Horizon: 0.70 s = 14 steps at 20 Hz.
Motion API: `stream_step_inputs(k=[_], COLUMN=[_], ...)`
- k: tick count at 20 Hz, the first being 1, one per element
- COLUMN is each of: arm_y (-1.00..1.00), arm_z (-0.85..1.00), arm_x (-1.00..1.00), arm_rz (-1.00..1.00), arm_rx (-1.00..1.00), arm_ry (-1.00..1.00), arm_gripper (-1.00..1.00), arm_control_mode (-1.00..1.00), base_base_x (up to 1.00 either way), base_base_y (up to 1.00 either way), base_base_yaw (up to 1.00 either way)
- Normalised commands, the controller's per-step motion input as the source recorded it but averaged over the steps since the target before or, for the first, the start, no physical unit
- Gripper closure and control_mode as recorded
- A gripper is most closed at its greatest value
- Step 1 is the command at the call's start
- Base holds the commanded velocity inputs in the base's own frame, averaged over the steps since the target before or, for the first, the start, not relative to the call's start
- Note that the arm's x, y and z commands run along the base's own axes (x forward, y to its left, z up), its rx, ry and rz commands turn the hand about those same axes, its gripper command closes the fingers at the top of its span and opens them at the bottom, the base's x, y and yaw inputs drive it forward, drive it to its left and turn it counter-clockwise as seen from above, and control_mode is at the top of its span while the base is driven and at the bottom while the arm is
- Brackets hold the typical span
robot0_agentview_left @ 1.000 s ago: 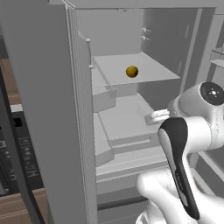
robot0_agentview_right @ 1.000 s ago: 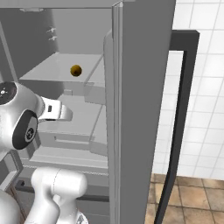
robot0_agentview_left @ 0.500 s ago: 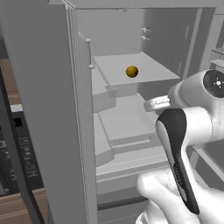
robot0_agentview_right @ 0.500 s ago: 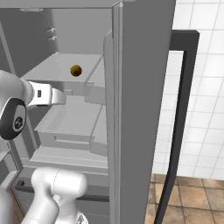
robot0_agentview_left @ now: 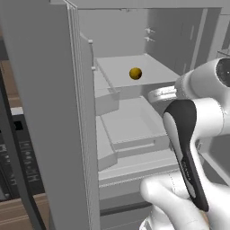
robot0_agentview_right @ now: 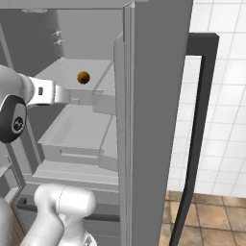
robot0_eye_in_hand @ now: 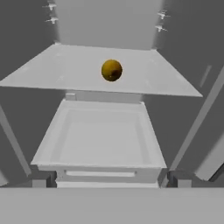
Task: Retrieve a lemon from the fridge and place it on the cutting board with the fish.
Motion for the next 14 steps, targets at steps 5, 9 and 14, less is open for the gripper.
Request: stream_step_inputs(k=[5,9,14], arm_y=[0.01,0.00,0.00], arm_z=[0.30,0.25,0.07], arm_x=[0.30,0.24,0.21], arm_rz=[0.00,0.00,-0.01], arm_rx=[0.00,0.03,0.01], arm_ry=[-0.15,-0.06,0.01], arm_gripper=[-1.00,-1.00,-1.00], arm_control_mode=[-1.00,-1.00,-1.00], base_base_x=[0.00,0.00,0.00], base_base_y=[0.00,0.00,0.00], base_base_yaw=[0.00,0.00,0.00])
